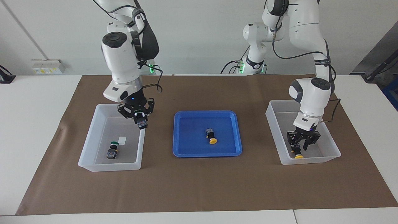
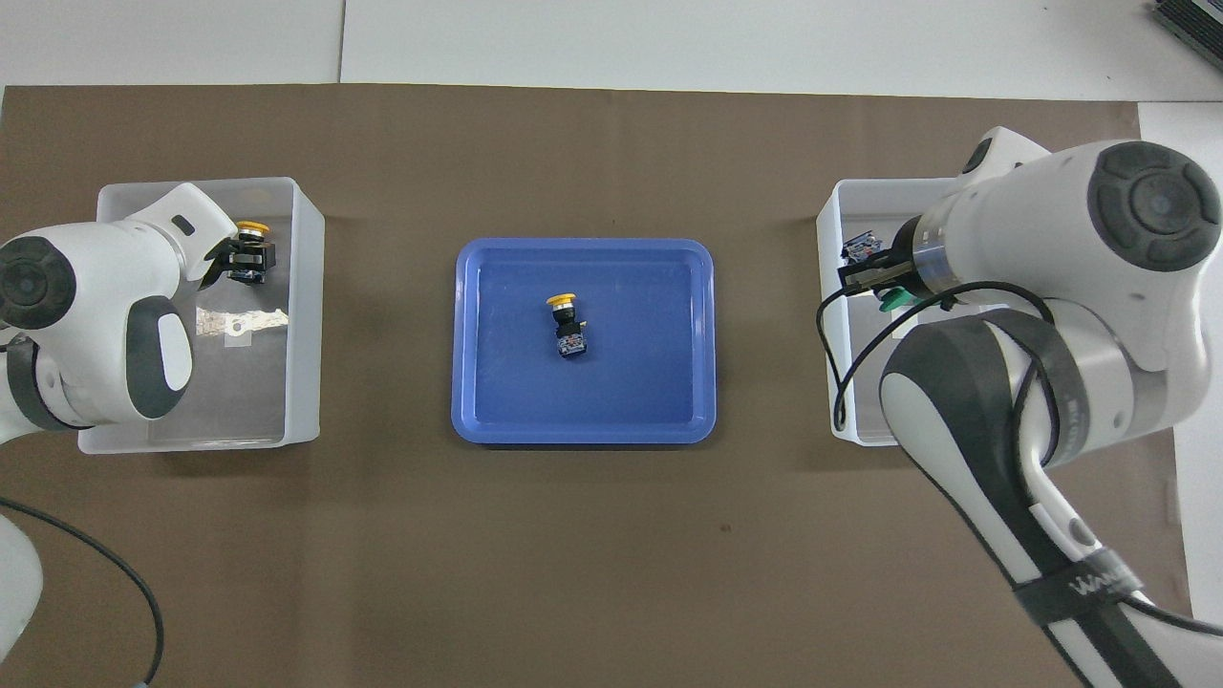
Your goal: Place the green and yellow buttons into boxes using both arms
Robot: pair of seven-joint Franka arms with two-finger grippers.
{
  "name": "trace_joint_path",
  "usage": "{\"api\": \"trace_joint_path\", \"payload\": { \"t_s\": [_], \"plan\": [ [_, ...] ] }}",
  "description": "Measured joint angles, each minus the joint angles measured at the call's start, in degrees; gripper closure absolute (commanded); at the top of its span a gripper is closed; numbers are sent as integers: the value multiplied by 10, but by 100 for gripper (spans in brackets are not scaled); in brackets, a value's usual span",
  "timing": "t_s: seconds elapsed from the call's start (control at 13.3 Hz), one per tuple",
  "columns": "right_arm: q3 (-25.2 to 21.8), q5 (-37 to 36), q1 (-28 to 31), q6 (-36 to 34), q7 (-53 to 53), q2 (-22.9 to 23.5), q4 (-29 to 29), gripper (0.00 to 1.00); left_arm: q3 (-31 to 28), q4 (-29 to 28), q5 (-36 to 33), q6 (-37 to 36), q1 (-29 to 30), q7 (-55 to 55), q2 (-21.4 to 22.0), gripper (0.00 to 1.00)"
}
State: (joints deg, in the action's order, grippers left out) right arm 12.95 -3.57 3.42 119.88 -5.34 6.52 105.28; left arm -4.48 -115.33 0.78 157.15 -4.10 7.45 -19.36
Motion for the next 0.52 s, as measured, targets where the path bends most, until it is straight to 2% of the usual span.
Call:
{"api": "trace_joint_path", "payload": {
  "t_s": [0.15,0.3,0.52],
  "plan": [
    [-1,0,48,3,-54,0,38,100,1,7,0,0,-1,0,1,10],
    [-1,0,72,34,-76,0,85,100,4,15,0,-16,-1,0,14,10],
    [-1,0,78,116,-77,1,159,100,9,44,0,-135,-11,-2,65,10]
  ]
}}
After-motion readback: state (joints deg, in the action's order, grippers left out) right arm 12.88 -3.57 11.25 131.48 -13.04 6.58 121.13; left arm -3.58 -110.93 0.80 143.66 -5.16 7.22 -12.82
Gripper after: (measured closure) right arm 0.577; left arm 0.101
